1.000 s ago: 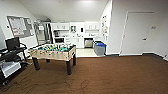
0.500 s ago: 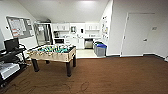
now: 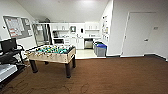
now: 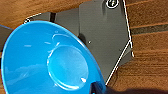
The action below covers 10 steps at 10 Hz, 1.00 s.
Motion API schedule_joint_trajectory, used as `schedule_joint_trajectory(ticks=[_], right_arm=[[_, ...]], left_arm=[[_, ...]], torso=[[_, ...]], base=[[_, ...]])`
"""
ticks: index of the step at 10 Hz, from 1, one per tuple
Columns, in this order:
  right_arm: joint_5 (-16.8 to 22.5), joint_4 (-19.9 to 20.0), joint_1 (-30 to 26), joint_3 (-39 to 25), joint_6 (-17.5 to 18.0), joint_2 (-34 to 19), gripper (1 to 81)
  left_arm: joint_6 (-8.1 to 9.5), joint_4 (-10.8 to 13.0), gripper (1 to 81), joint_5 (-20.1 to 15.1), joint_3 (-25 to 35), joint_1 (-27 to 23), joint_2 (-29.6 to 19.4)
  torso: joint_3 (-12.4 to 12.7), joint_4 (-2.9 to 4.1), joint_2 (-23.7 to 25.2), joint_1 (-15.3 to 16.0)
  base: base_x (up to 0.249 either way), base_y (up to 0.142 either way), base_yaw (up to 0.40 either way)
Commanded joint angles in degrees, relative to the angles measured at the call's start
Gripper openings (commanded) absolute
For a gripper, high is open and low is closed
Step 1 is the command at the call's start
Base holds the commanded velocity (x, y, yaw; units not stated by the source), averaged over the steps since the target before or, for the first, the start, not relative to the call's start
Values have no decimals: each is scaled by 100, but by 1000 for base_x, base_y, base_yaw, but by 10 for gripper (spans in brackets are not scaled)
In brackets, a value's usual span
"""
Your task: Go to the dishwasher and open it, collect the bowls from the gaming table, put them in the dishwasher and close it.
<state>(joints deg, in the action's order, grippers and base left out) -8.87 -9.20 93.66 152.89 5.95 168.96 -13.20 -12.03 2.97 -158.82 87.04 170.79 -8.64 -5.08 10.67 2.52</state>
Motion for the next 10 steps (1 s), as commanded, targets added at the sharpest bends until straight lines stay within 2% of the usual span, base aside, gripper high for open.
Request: schedule_joint_trajectory(ticks=[1,10], right_arm=[[263,-55,-212,-15,-24,-44,10],[263,-134,-220,-15,-15,-18,10]], left_arm=[[2,-10,10,-298,-27,-288,-45],[-7,17,10,-306,-27,-288,-36]], torso=[[0,0,0,0],[0,0,0,2]], base=[[159,0,0],[178,0,0]])
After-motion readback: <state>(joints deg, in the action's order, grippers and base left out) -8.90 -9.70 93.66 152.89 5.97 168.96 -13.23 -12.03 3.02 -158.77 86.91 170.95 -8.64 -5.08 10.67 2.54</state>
